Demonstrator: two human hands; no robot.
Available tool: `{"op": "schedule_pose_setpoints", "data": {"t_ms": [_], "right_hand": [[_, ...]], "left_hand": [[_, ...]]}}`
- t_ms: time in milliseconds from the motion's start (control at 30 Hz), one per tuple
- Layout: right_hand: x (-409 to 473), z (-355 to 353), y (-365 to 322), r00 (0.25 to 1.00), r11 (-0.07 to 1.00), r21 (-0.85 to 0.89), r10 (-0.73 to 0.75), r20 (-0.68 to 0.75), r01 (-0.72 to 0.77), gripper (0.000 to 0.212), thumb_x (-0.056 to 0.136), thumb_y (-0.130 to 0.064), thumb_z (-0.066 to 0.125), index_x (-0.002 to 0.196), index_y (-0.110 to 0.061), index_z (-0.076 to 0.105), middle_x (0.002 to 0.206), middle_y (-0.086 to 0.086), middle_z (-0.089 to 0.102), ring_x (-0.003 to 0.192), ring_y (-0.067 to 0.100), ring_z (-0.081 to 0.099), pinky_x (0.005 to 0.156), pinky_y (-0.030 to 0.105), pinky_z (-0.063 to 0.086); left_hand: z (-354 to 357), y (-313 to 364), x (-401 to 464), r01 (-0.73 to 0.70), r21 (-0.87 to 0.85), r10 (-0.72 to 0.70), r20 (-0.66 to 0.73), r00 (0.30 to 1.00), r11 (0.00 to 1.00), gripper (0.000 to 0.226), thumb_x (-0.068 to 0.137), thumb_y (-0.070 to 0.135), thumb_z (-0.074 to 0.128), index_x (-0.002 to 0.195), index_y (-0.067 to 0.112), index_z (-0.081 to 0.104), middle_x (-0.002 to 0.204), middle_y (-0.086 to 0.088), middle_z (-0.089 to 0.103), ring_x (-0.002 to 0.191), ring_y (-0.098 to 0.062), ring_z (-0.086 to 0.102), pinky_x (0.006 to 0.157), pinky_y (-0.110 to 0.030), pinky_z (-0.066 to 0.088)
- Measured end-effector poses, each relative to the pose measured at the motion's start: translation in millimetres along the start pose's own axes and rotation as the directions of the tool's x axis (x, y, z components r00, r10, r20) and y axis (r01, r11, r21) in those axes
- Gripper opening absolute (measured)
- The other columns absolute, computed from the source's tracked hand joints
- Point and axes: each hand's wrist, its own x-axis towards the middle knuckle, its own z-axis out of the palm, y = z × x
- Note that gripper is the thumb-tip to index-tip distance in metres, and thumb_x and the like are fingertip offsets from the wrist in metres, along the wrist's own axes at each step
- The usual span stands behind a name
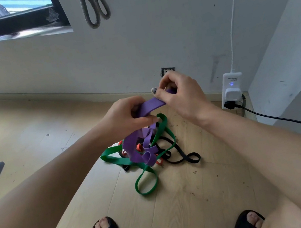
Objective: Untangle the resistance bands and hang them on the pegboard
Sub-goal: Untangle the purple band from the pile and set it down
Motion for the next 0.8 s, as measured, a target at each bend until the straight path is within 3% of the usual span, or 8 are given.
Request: {"op": "schedule_pose_setpoints", "data": {"t_ms": [133, 267, 333, 400, 467, 567, 667, 800], "right_hand": [[2.1, -1.1, 0.9, 0.999, 1.000, -0.001, 0.012, -0.040, -0.012, 0.017, 0.092, -0.023, 0.070, 0.079, -0.015, 0.064, 0.070, -0.005, 0.062, 0.061, 0.005, 0.050, 0.058, 0.015, 0.038], [4.6, -1.1, -4.7, 0.996, 0.999, 0.047, 0.007, -0.087, -0.003, 0.017, 0.091, -0.020, 0.072, 0.076, -0.016, 0.065, 0.066, -0.006, 0.062, 0.059, 0.004, 0.050, 0.057, 0.015, 0.039], [6.0, -1.1, -6.8, 0.994, 0.996, 0.088, 0.011, -0.109, -0.001, 0.017, 0.091, -0.020, 0.072, 0.076, -0.015, 0.065, 0.064, -0.009, 0.060, 0.058, 0.004, 0.050, 0.058, 0.016, 0.040], [8.1, -1.6, -5.5, 0.990, 0.995, 0.097, 0.021, -0.136, -0.007, 0.018, 0.090, -0.022, 0.073, 0.076, -0.014, 0.065, 0.063, -0.009, 0.059, 0.058, 0.005, 0.050, 0.059, 0.020, 0.041], [12.0, -5.3, 0.7, 0.983, 0.994, 0.102, 0.052, -0.179, -0.034, 0.019, 0.090, -0.024, 0.073, 0.076, -0.013, 0.066, 0.062, -0.009, 0.059, 0.058, 0.006, 0.050, 0.059, 0.023, 0.041], [15.1, -10.7, 12.2, 0.980, 0.994, 0.069, 0.095, -0.176, -0.085, 0.019, 0.091, -0.026, 0.073, 0.077, -0.013, 0.067, 0.062, -0.010, 0.058, 0.057, 0.005, 0.049, 0.060, 0.022, 0.040], [15.3, -10.6, 17.8, 0.979, 0.993, 0.026, 0.114, -0.171, -0.111, 0.021, 0.092, -0.027, 0.071, 0.079, -0.012, 0.066, 0.063, -0.010, 0.057, 0.057, 0.004, 0.048, 0.059, 0.020, 0.038], [11.7, -9.8, 17.8, 0.991, 0.989, -0.081, 0.116, -0.068, -0.121, 0.017, 0.098, -0.029, 0.065, 0.085, -0.017, 0.063, 0.067, -0.008, 0.058, 0.060, 0.006, 0.049, 0.056, 0.019, 0.037]], "left_hand": [[1.2, 3.0, 0.3, 0.034, -0.090, -0.026, 0.099, 0.995, 0.995, 0.051, 0.070, 0.057, 0.078, 0.090, 0.012, 0.065, 0.073, -0.015, 0.059, 0.065, -0.020, 0.054, 0.063, -0.038, 0.043], [-1.1, -1.0, 1.5, 0.076, -0.026, -0.071, 0.152, 0.986, 0.997, 0.047, 0.074, 0.064, 0.070, 0.081, 0.018, 0.062, 0.065, 0.007, 0.054, 0.060, -0.014, 0.049, 0.061, -0.033, 0.039], [-1.6, -2.7, 0.8, 0.049, 0.011, -0.051, 0.184, 0.982, 0.999, 0.033, 0.076, 0.055, 0.075, 0.084, 0.025, 0.062, 0.071, -0.002, 0.057, 0.065, -0.023, 0.051, 0.062, -0.044, 0.043], [-0.7, -3.8, 0.4, -0.005, 0.027, 0.000, 0.180, 0.984, 1.000, 0.033, 0.076, 0.047, 0.078, 0.091, 0.022, 0.062, 0.081, -0.012, 0.060, 0.074, -0.035, 0.055, 0.070, -0.056, 0.050], [-1.0, -2.9, 0.0, -0.015, -0.007, 0.015, 0.155, 0.988, 1.000, 0.033, 0.078, 0.037, 0.080, 0.099, 0.019, 0.062, 0.091, -0.015, 0.063, 0.083, -0.036, 0.059, 0.080, -0.060, 0.054], [-5.5, -1.1, -1.9, 0.019, -0.103, -0.006, 0.129, 0.992, 0.995, 0.034, 0.080, 0.021, 0.081, 0.110, 0.019, 0.065, 0.100, -0.010, 0.071, 0.089, -0.028, 0.068, 0.088, -0.054, 0.057], [-10.8, 0.1, -2.2, 0.039, -0.194, -0.016, 0.118, 0.993, 0.980, 0.033, 0.084, -0.001, 0.078, 0.113, 0.009, 0.067, 0.106, -0.009, 0.076, 0.099, -0.029, 0.073, 0.094, -0.048, 0.058], [-13.0, 2.5, -5.1, 0.050, -0.236, -0.013, 0.155, 0.988, 0.970, 0.031, 0.088, -0.006, 0.071, 0.115, 0.008, 0.068, 0.102, -0.010, 0.077, 0.096, -0.022, 0.073, 0.091, -0.037, 0.060]]}}
